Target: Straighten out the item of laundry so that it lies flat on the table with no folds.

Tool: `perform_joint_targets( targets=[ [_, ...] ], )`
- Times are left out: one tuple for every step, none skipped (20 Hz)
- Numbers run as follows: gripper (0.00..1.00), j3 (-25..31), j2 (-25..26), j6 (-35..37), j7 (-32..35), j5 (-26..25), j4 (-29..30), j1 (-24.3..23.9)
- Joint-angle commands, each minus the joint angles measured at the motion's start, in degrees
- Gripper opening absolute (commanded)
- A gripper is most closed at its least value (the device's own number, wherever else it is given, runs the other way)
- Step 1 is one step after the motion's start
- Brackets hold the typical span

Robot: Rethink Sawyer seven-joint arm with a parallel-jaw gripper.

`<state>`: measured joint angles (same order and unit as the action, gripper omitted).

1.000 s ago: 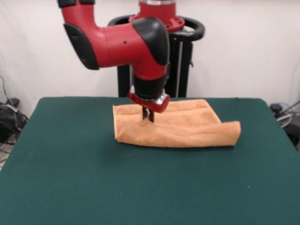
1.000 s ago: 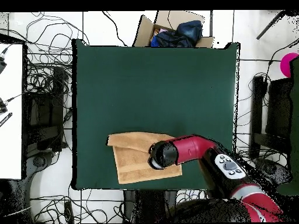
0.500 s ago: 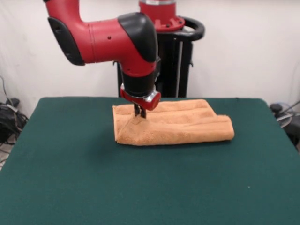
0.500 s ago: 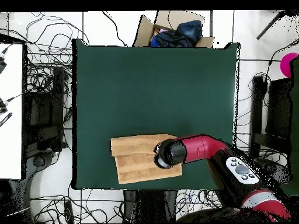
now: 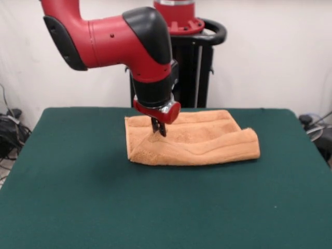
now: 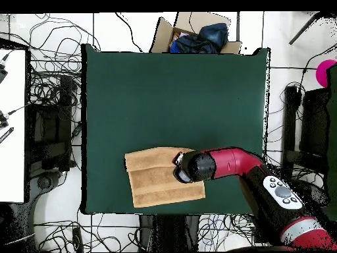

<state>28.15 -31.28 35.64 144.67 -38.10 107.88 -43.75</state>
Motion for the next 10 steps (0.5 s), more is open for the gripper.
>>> perform_joint_targets(
  targets=[
    [0.00, 8.7, 0.3, 0.0, -11.9, 2.9, -1.7, -2.1],
    [0.00, 9.0, 0.0, 0.2, -12.0, 3.0, -1.6, -2.4],
    [0.00, 9.2, -0.4, 0.5, -12.0, 3.0, -1.7, -2.6],
    [0.00, 9.5, -0.8, 0.8, -12.0, 3.0, -1.7, -2.7],
    [0.00, 9.7, -1.0, 0.7, -11.9, 2.9, -2.1, -2.8],
    [0.00, 9.8, -1.0, 0.8, -11.8, 2.8, -2.4, -2.9],
    [0.00, 9.8, -1.2, 0.9, -11.6, 2.3, -3.0, -2.8],
    [0.00, 9.6, -1.2, 0.8, -11.5, 1.7, -3.7, -2.6],
    [0.00, 9.4, -1.2, 0.9, -11.4, 1.3, -4.1, -2.5],
    [0.00, 9.2, -1.2, 0.9, -11.4, 0.9, -4.5, -2.3]
  ],
)
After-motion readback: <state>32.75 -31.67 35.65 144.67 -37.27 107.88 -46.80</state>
